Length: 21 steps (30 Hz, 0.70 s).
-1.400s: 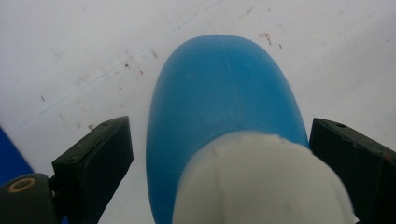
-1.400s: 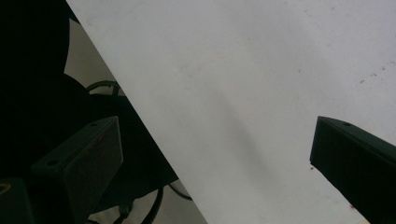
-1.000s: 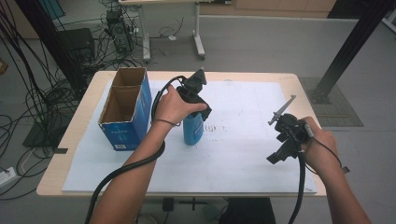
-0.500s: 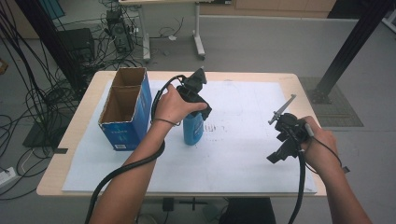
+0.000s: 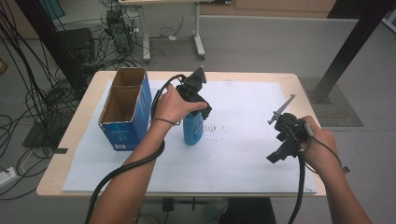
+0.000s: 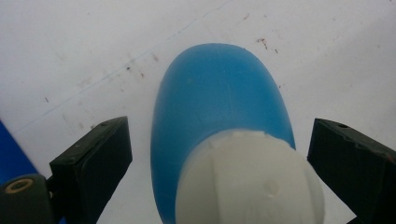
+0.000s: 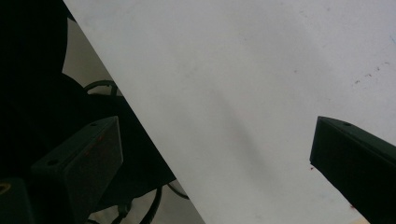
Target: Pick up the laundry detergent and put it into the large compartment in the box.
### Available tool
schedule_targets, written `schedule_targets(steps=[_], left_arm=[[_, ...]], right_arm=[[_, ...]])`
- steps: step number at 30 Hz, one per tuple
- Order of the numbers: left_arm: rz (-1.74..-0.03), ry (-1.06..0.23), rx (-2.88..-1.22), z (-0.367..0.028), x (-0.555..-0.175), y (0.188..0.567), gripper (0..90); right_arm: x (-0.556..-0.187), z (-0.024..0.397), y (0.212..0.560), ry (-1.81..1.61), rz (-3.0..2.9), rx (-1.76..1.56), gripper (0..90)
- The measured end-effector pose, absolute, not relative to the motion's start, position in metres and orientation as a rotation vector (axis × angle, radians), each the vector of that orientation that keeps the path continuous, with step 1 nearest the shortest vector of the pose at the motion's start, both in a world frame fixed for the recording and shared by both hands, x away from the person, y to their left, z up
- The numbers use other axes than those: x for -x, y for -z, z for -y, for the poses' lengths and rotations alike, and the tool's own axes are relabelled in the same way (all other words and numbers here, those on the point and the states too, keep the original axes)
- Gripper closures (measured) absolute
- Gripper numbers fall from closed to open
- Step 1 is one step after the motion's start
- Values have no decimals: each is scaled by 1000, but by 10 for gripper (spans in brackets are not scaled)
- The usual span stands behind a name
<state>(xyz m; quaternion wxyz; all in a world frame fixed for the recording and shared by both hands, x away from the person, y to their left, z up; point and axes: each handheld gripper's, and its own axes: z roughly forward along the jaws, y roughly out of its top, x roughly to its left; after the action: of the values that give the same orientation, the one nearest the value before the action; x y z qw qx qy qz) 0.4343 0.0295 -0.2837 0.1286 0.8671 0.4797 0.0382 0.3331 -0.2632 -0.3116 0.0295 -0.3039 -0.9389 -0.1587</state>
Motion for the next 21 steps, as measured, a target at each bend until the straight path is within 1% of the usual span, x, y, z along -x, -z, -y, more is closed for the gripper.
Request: schedule_targets(steps=[21], left_arm=[[-1391,-101,-2525,-28,-435,283,76]], right_arm=[[-333,263,311,479,2900,934,21]])
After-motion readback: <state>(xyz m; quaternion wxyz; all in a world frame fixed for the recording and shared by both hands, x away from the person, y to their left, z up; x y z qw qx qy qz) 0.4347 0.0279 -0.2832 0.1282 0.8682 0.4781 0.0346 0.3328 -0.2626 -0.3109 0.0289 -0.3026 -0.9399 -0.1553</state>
